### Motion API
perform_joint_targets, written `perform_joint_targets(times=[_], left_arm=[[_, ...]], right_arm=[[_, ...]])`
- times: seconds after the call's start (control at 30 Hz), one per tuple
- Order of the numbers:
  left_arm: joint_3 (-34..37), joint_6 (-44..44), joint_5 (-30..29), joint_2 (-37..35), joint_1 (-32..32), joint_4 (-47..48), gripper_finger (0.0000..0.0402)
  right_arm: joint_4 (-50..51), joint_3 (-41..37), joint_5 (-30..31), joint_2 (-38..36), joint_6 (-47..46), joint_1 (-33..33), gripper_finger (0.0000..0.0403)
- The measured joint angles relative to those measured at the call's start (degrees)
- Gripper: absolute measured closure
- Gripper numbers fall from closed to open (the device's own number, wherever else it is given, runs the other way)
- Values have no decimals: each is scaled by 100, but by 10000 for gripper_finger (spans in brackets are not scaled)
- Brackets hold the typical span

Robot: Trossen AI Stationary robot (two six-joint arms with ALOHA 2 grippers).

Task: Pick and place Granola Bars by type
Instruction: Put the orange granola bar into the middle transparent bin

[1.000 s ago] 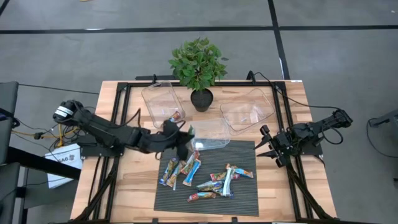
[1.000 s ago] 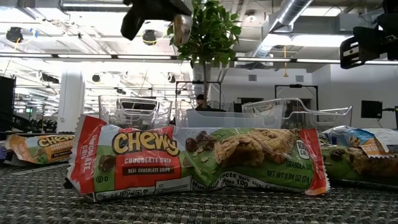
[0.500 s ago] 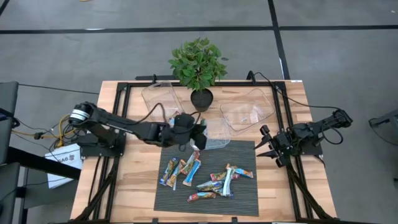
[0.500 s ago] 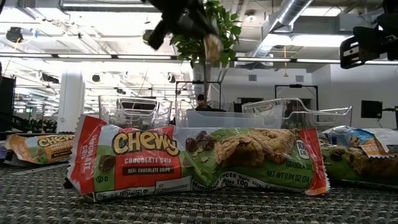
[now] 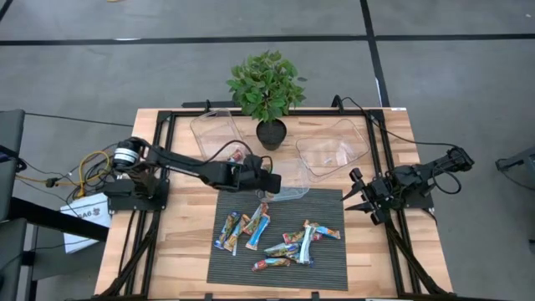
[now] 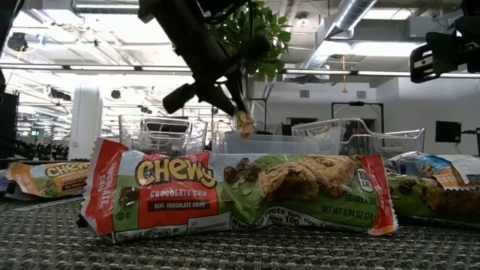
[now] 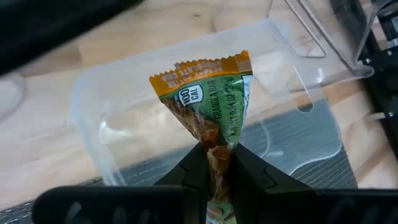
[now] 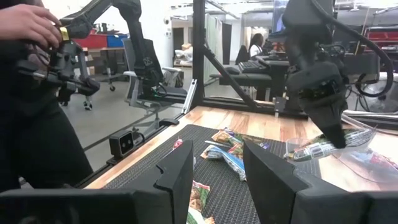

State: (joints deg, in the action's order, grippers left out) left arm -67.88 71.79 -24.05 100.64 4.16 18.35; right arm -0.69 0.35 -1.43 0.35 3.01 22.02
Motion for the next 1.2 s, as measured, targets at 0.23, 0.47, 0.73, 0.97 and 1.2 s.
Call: perform_joint_targets(times=[0.23, 0.47, 0.73, 0.97, 1.2], left_arm=[[0, 177, -281, -8, -33, 262, 365], [0, 295, -127, -8, -37, 319, 336], [0, 306, -175, -8, -37, 321, 286], [0, 306, -208, -8, -35, 319, 276], [0, 81, -212, -8, 33, 222, 276]], right_arm=[[2, -1, 0, -1, 0, 0, 268], [2, -1, 0, -1, 0, 1, 270], [2, -1, 0, -1, 0, 1, 270], [2, 0, 0, -1, 0, 1, 269], [2, 1, 0, -1, 0, 0, 269]])
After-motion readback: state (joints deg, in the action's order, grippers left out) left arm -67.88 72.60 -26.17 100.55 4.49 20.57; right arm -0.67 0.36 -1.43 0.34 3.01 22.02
